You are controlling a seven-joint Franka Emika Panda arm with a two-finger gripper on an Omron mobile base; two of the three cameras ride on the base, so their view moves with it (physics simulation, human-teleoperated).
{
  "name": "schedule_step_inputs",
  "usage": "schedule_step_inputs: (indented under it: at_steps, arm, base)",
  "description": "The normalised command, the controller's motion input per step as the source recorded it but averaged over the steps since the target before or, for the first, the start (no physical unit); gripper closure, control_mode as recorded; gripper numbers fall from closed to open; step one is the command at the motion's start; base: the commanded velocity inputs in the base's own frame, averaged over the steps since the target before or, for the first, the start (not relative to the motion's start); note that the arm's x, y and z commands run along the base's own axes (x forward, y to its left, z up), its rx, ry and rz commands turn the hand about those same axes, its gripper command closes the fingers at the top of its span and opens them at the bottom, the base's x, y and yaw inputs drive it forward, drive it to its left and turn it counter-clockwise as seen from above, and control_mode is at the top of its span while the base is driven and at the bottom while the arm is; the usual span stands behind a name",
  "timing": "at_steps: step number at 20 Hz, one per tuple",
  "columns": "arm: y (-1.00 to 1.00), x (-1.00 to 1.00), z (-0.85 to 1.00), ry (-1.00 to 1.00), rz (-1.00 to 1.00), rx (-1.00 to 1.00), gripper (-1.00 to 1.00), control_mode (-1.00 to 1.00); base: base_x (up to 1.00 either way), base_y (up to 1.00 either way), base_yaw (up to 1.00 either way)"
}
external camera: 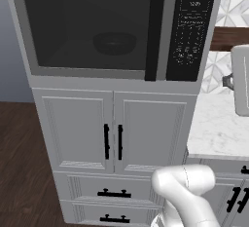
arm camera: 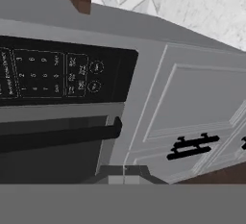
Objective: Open the microwave, place the bowl with waffle inside the microwave, then close the microwave door and turn it on.
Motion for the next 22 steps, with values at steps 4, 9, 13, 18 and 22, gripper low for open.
schedule_step_inputs:
  at_steps: [4,9,13,18,22]
  arm:
    - [-0.02,0.01,0.12,-0.05,-0.13,0.06,1.00,-1.00]
    - [-0.04,0.20,0.01,-0.07,-0.02,0.00,1.00,-1.00]
    - [-0.23,0.45,0.00,-0.04,0.00,0.00,1.00,-1.00]
    - [-0.12,0.41,0.00,-0.02,0.00,0.00,1.00,-1.00]
    - [0.00,0.36,-0.02,0.00,0.00,0.00,1.00,-1.00]
  base:
    - [0.00,0.00,0.00]
    - [0.00,0.00,0.00]
    - [0.00,0.00,0.00]
    - [0.00,0.00,0.00]
    - [0.00,0.00,0.00]
